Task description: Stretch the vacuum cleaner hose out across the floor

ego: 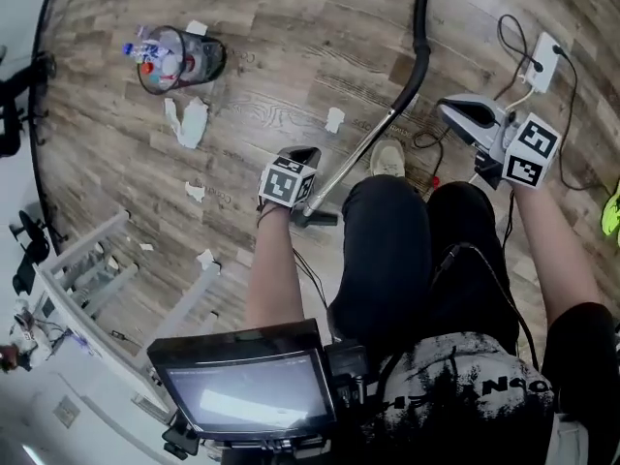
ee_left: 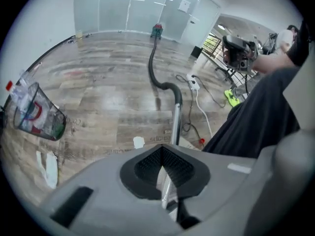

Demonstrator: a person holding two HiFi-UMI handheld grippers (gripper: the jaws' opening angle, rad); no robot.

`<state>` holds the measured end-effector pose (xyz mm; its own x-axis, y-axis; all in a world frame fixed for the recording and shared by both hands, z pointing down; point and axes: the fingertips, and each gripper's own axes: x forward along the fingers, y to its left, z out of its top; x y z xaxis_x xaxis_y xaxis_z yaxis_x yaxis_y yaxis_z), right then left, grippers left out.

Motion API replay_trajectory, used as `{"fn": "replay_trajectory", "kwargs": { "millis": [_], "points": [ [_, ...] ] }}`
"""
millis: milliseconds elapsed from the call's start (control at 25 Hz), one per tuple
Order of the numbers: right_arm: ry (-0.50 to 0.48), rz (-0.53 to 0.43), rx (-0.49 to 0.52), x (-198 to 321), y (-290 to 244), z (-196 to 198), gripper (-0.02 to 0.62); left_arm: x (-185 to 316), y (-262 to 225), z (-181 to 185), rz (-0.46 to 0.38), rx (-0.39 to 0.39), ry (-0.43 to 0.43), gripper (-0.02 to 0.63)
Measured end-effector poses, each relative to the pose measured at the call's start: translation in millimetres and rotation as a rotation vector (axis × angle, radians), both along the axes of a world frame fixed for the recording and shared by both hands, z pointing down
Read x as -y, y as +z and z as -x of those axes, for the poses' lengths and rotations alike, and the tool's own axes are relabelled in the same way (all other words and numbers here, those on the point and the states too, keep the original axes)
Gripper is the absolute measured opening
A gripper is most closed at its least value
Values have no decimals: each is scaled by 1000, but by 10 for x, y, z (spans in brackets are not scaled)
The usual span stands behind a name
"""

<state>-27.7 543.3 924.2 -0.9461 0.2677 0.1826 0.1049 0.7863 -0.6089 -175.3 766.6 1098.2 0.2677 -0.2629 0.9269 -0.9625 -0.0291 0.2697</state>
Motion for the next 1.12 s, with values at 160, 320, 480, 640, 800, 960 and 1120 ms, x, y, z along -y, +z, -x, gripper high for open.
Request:
{"fn": "replay_trajectory", "kwargs": {
  "millis": [160,320,480,640,800,960,1120],
  "points": [
    [30,-13,-43,-6,-981,-7,7,471,-1134,-47,-100,-27,33,3],
    [66,-57,-112,17,-2113,-48,6,931,-2502,-202,-235,-96,83,3],
    [132,-140,-139,245,-3199,26,6,1540,-3837,-266,-416,-177,138,3],
    [220,-197,-117,385,-4031,40,7,1921,-4944,-356,-604,-269,140,3],
    [334,-254,-68,572,-4543,-176,6,2384,-5721,-547,-776,-318,187,5],
    [403,-364,-91,638,-4826,-476,6,2635,-6316,-866,-892,-397,232,5],
    [481,-417,-88,686,-5032,-827,6,2687,-6761,-1215,-981,-383,284,4]
  ]
}}
